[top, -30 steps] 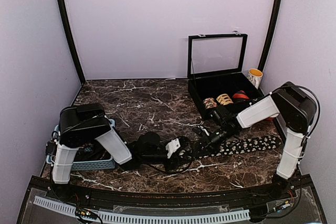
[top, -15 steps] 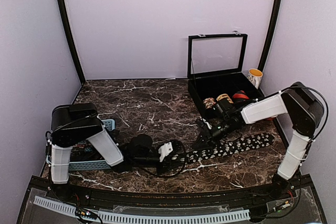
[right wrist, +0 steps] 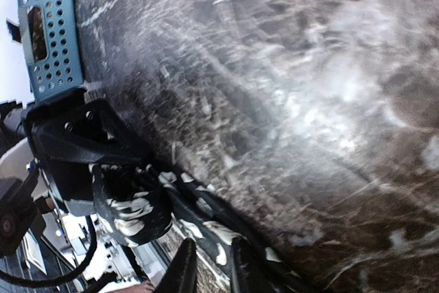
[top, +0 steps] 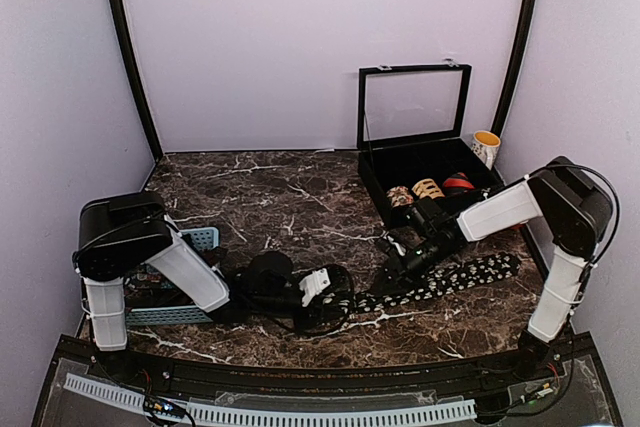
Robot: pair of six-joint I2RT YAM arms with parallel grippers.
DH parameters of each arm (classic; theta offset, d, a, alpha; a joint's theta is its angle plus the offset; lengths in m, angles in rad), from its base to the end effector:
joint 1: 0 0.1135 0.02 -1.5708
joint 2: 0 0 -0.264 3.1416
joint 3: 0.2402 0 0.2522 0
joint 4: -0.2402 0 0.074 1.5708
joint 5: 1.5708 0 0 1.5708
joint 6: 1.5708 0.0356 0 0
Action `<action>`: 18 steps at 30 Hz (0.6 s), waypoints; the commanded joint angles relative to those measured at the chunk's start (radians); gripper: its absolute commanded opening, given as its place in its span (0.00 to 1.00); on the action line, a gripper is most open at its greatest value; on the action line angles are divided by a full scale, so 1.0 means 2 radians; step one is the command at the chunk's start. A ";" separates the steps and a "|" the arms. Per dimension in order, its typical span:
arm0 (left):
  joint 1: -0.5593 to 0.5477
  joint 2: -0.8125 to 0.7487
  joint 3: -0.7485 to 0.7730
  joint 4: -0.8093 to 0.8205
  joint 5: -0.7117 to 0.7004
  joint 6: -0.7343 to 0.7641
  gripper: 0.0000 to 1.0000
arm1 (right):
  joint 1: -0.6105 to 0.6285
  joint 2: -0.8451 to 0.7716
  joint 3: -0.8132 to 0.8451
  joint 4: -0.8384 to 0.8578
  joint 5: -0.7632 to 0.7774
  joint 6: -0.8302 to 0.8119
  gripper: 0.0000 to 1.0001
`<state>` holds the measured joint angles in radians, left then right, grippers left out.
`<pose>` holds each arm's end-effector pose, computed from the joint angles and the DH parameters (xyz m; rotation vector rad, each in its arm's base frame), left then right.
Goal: Roll the ties
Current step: Roll the tie at the center of the board.
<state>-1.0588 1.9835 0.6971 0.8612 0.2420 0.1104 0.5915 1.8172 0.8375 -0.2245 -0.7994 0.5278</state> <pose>0.1646 -0.3103 0.0923 1.2835 1.6440 -0.8373 0.2399 0.1919 0.1073 0.3017 -2.7321 -1.2507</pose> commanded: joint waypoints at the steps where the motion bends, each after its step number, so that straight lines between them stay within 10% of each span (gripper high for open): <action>1: 0.001 0.011 0.001 -0.115 -0.013 0.009 0.37 | 0.004 -0.007 -0.001 -0.034 0.045 0.000 0.25; 6: 0.001 0.019 0.014 -0.136 -0.011 0.018 0.37 | 0.031 -0.044 0.025 -0.005 0.000 0.044 0.40; 18: 0.001 0.025 0.018 -0.132 -0.006 0.014 0.38 | 0.070 -0.015 0.036 0.018 -0.021 0.068 0.37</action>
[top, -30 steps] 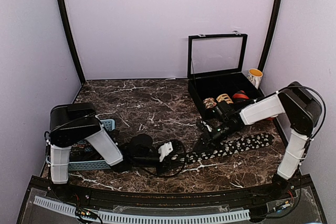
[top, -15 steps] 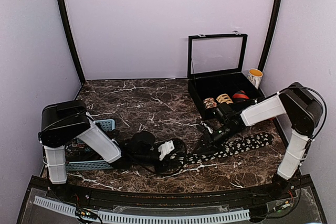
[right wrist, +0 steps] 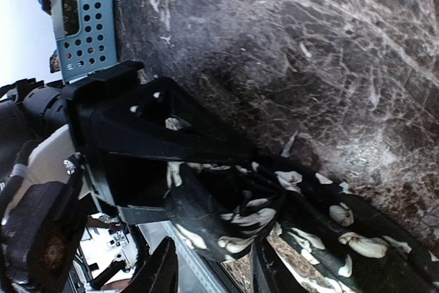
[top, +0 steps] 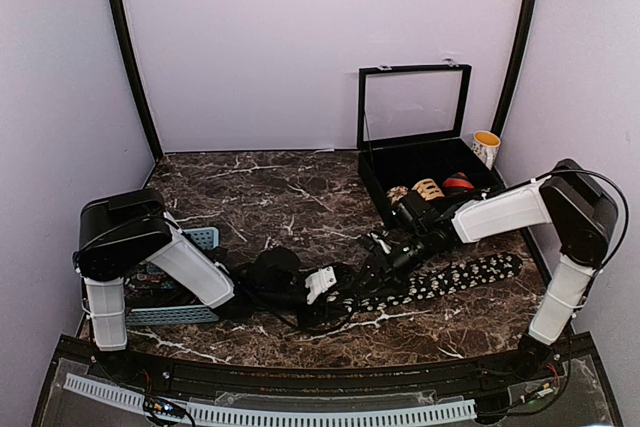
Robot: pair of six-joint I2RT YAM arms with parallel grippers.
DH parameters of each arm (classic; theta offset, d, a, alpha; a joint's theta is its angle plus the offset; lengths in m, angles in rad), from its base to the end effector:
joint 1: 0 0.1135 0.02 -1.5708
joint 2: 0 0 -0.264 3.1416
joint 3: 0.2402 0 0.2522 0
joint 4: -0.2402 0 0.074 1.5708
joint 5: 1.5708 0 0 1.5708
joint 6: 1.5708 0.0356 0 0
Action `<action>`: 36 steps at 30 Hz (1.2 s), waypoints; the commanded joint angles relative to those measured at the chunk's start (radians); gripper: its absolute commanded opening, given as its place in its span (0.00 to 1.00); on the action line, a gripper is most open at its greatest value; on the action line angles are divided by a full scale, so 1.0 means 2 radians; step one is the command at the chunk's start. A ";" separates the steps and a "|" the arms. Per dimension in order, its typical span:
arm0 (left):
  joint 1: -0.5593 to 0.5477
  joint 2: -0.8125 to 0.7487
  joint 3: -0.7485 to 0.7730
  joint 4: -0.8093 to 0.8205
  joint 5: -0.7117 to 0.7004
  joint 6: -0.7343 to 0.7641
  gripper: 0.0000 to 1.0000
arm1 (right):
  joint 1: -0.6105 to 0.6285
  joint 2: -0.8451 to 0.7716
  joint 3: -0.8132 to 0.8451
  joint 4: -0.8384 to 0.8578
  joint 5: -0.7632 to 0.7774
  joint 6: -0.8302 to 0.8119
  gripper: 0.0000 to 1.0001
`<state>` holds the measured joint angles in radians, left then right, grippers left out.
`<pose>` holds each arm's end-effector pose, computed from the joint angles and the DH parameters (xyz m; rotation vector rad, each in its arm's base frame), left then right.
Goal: Roll the ties
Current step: Roll the tie at the center of the board.
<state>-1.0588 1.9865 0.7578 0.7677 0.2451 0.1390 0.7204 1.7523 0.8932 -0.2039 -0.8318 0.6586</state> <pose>0.1701 -0.3203 0.0961 1.3238 1.6535 -0.8142 0.2237 0.2313 0.1412 0.3871 -2.6511 -1.3465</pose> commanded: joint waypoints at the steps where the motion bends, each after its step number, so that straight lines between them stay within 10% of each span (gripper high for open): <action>1: 0.001 0.024 -0.012 -0.083 -0.006 -0.001 0.38 | 0.006 0.023 0.011 0.006 -0.002 0.000 0.35; 8: 0.002 0.025 -0.011 -0.080 -0.010 -0.008 0.39 | 0.006 0.053 0.039 -0.014 0.010 -0.019 0.03; 9: 0.004 0.018 -0.009 -0.081 0.009 -0.016 0.53 | 0.006 0.063 0.042 -0.036 0.029 -0.041 0.00; 27: 0.005 -0.008 -0.053 0.050 0.011 -0.067 0.62 | -0.004 0.081 -0.007 -0.047 0.091 -0.072 0.00; 36: 0.000 0.000 -0.013 0.056 0.030 -0.059 0.43 | -0.011 0.080 -0.012 -0.046 0.096 -0.075 0.00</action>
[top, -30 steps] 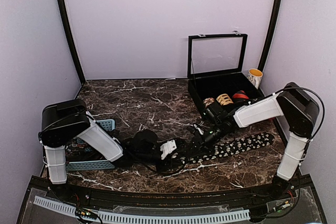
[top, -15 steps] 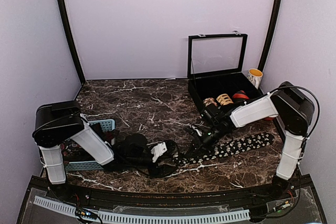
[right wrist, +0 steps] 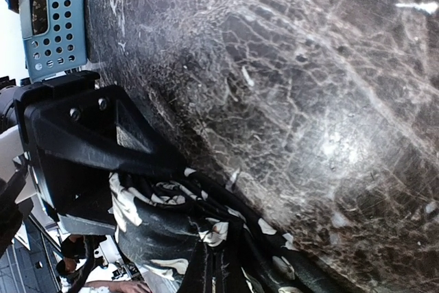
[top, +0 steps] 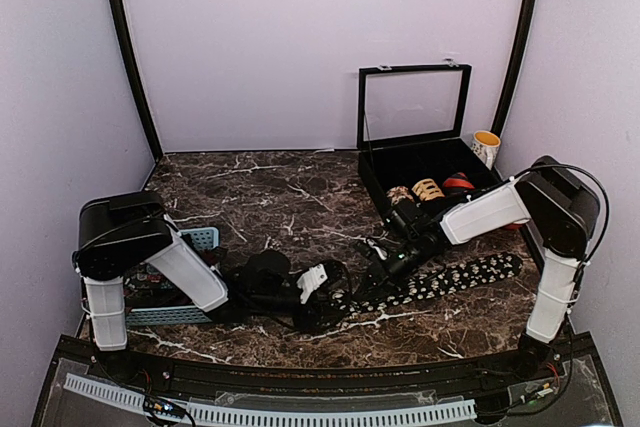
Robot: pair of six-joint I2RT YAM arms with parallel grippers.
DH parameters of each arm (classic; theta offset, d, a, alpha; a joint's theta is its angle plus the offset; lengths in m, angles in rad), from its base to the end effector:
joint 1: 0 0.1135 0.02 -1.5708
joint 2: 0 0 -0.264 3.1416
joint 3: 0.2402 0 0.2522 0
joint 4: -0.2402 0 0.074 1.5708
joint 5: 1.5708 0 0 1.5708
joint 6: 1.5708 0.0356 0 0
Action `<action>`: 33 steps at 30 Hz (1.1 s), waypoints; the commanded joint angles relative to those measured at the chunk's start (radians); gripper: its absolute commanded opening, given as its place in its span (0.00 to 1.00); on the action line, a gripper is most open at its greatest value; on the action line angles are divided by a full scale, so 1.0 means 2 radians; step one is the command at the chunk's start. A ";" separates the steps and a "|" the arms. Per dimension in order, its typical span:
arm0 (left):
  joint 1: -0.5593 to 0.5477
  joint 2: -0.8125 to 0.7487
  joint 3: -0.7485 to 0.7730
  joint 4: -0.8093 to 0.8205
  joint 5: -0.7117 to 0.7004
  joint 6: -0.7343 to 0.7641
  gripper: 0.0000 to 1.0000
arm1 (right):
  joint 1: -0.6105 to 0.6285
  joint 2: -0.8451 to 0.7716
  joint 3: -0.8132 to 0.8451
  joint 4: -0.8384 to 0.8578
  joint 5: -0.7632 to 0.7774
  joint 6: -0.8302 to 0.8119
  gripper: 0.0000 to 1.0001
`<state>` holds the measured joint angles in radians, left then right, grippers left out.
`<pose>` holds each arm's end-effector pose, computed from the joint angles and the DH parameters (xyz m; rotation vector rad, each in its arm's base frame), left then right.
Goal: Roll the ties
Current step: Roll the tie at the center of the board.
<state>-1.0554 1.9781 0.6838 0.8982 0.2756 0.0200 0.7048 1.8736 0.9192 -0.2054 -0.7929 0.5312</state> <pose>0.1636 -0.3085 0.0949 1.2221 1.6770 -0.9298 0.2341 0.2324 0.1096 0.4730 -2.6934 -1.2585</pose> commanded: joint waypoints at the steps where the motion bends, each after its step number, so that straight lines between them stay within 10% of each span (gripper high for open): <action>1: -0.002 0.007 0.034 -0.011 0.015 0.001 0.42 | -0.003 0.019 -0.025 -0.045 0.076 -0.011 0.00; 22: -0.008 0.080 0.075 -0.130 -0.025 0.016 0.37 | -0.012 -0.005 -0.019 -0.046 0.060 -0.006 0.00; 33: -0.008 0.079 0.078 -0.197 -0.020 0.020 0.34 | -0.029 -0.110 -0.041 0.015 -0.043 0.054 0.46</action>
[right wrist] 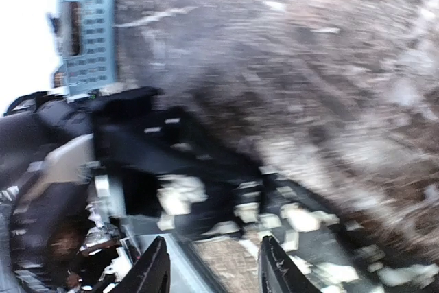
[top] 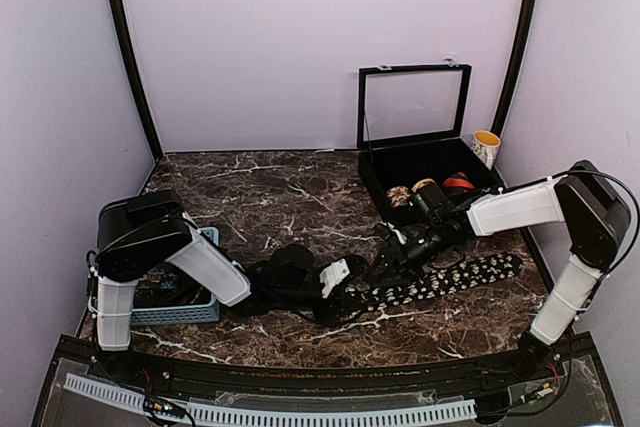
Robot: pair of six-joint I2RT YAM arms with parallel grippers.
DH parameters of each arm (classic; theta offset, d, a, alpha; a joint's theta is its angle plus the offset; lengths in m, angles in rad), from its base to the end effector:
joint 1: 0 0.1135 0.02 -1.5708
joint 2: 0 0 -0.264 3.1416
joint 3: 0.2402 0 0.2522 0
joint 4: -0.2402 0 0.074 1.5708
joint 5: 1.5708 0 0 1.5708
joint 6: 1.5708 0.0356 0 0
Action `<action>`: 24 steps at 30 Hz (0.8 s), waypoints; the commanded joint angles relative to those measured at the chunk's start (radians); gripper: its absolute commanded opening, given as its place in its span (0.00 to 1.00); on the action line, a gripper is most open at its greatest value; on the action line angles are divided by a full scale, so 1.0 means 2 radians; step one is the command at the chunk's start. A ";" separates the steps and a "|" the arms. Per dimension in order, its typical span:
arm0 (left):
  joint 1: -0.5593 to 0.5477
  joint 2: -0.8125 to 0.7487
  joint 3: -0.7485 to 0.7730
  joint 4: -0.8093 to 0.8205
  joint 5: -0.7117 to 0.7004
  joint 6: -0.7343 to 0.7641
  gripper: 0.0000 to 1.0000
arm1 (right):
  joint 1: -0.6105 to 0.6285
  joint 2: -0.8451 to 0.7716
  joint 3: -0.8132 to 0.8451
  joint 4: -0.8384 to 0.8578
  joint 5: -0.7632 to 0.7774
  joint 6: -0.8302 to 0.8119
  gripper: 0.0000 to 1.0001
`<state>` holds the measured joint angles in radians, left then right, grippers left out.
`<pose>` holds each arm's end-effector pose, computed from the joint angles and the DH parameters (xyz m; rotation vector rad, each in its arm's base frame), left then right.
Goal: Roll the ties
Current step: Roll the tie at the center of the board.
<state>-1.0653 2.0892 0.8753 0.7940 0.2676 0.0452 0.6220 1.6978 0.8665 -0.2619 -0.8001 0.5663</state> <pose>0.1814 -0.3471 0.0901 1.2555 1.6780 -0.9065 0.2356 0.2004 0.1471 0.3604 -2.7478 -1.3416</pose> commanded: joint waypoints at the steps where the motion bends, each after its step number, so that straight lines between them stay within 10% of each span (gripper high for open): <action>1: -0.003 0.024 -0.018 -0.144 -0.016 0.006 0.34 | 0.017 -0.021 -0.016 0.058 -0.045 0.046 0.46; 16: -0.003 0.024 -0.013 -0.141 -0.009 0.003 0.36 | 0.054 0.052 0.009 0.093 -0.034 0.062 0.36; 24: -0.003 0.025 -0.012 -0.150 -0.012 0.007 0.36 | 0.056 0.065 0.019 0.041 -0.016 0.021 0.00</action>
<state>-1.0660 2.0838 0.8883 0.7574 0.2771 0.0540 0.7189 1.8069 0.8806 -0.1299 -0.8627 0.6647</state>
